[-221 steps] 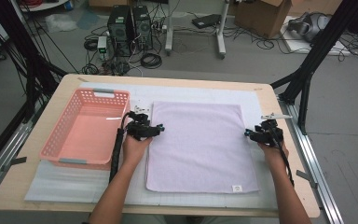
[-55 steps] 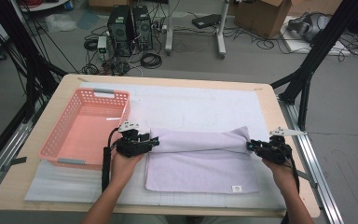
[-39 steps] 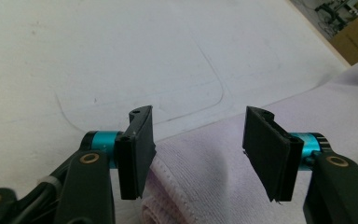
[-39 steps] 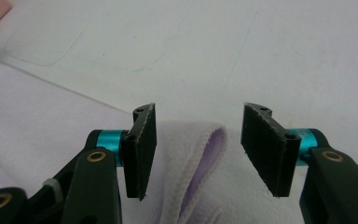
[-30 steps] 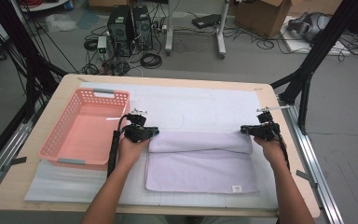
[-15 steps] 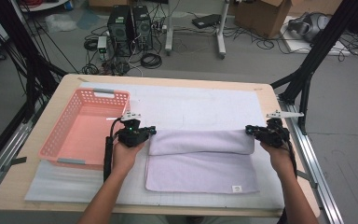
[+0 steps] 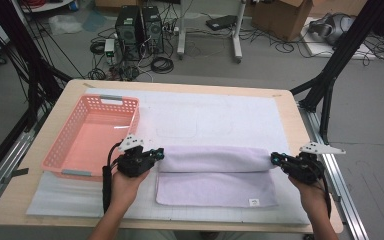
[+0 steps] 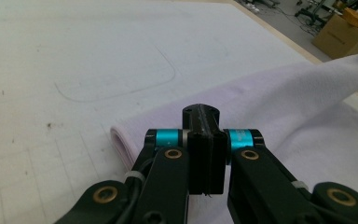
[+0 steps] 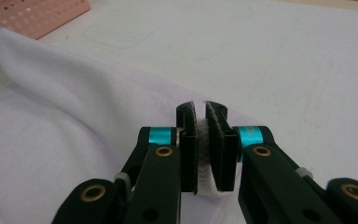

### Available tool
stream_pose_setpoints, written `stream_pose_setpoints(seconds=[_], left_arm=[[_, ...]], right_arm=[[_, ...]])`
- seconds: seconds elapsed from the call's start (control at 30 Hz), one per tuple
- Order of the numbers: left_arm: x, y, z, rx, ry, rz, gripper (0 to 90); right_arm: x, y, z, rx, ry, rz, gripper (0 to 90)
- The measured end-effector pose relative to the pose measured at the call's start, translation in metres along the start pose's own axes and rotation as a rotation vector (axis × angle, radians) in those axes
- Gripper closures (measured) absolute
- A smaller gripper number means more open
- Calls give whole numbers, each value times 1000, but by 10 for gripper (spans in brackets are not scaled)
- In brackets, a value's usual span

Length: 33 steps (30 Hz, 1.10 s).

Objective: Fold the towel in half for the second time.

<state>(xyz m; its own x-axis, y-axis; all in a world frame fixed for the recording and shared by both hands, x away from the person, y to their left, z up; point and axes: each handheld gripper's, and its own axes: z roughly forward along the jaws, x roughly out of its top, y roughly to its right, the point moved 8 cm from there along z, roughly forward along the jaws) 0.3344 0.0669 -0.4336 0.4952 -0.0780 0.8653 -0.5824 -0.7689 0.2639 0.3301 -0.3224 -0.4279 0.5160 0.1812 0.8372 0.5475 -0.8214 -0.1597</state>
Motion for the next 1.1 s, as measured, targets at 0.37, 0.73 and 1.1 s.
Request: stream_pose_setpoints(seconds=[0.37, 0.73, 1.1], left_arm=[[-22, 6, -17, 25, 35, -15, 600], [-34, 20, -16, -15, -15, -28, 481], [-63, 20, -18, -12, -100, -27, 535]], right_arm=[[-35, -19, -19, -31, 8, 18, 830], [-50, -18, -31, -55, -17, 33, 563], [-69, -14, -26, -94, -71, 49, 598]])
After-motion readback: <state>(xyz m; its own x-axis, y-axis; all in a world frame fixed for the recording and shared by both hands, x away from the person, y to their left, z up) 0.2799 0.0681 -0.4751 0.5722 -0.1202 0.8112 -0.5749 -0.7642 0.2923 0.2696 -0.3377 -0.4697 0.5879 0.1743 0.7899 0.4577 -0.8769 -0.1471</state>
